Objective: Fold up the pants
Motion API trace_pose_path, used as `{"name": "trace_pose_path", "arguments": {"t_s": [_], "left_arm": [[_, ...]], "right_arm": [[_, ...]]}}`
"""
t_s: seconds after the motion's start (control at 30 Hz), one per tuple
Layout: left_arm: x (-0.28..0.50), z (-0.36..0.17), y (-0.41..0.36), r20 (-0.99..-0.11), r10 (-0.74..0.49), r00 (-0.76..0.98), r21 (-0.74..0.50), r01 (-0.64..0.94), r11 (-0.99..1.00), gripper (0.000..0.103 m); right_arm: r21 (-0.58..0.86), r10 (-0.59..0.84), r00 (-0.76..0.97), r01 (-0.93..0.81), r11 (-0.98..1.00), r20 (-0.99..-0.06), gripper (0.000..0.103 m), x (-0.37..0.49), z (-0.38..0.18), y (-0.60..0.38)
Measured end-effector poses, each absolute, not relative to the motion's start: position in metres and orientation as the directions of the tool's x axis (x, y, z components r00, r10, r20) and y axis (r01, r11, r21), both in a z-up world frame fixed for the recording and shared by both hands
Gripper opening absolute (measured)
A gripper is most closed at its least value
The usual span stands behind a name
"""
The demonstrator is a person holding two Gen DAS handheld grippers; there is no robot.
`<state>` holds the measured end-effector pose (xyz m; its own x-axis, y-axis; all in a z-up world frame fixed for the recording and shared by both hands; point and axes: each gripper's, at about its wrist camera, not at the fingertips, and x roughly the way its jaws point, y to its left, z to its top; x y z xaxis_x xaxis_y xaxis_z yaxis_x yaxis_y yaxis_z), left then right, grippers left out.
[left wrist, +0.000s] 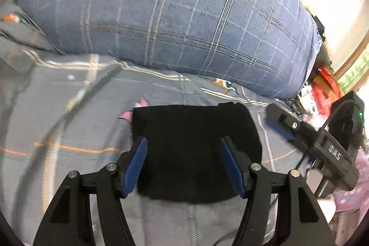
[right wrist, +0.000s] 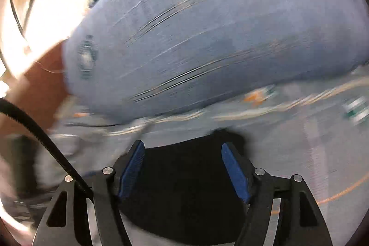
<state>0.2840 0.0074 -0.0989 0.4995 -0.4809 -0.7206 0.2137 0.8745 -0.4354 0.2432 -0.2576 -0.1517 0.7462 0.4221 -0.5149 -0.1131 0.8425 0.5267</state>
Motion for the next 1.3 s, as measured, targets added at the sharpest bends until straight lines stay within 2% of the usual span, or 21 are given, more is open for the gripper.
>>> {"name": "trace_pose_path", "arguments": {"t_s": [0.1, 0.23, 0.3, 0.47, 0.6, 0.77, 0.93, 1.07, 1.2, 1.3], "left_arm": [[0.3, -0.128, -0.008, -0.747, -0.498, 0.44, -0.478, 0.165, 0.863, 0.064], [0.296, -0.137, -0.024, -0.763, -0.434, 0.478, -0.389, 0.197, 0.9, 0.064], [0.294, -0.134, -0.03, -0.773, -0.405, 0.489, -0.345, 0.212, 0.914, 0.064], [0.267, -0.114, -0.022, -0.77, -0.396, 0.5, -0.319, 0.237, 0.918, 0.064], [0.212, -0.089, -0.007, -0.742, -0.342, 0.577, -0.231, 0.26, 0.938, 0.065], [0.131, -0.064, 0.005, -0.66, -0.279, 0.698, -0.133, 0.257, 0.957, 0.072], [0.063, -0.039, 0.018, -0.547, -0.148, 0.824, -0.032, 0.156, 0.987, 0.083], [0.02, -0.012, 0.034, -0.422, -0.037, 0.906, -0.004, 0.039, 0.999, 0.102], [-0.019, 0.013, 0.046, -0.293, 0.034, 0.956, -0.046, -0.049, 0.998, 0.103], [-0.034, 0.019, 0.044, -0.273, 0.054, 0.961, -0.065, -0.075, 0.995, 0.103]], "right_arm": [[0.641, 0.528, 0.659, -0.09, 0.762, -0.536, 0.074, 0.272, -0.179, -0.261], [0.587, 0.426, 0.638, 0.051, 0.808, -0.642, 0.073, 0.306, -0.208, -0.282], [0.58, 0.403, 0.634, 0.089, 0.81, -0.66, 0.073, 0.315, -0.214, -0.292], [0.595, 0.378, 0.699, 0.085, 0.799, -0.607, 0.074, 0.288, -0.188, -0.299], [0.54, 0.332, 0.753, 0.037, 0.841, -0.568, 0.077, 0.222, -0.16, -0.292], [0.481, 0.286, 0.804, 0.001, 0.876, -0.522, 0.08, 0.119, -0.149, -0.272], [0.4, 0.203, 0.843, 0.015, 0.916, -0.498, 0.083, 0.035, -0.152, -0.246], [0.376, 0.135, 0.879, 0.053, 0.925, -0.458, 0.084, -0.012, -0.147, -0.236], [0.351, 0.105, 0.901, 0.055, 0.935, -0.421, 0.087, -0.039, -0.134, -0.217], [0.31, 0.116, 0.903, 0.02, 0.951, -0.413, 0.094, -0.051, -0.133, -0.191]]}}
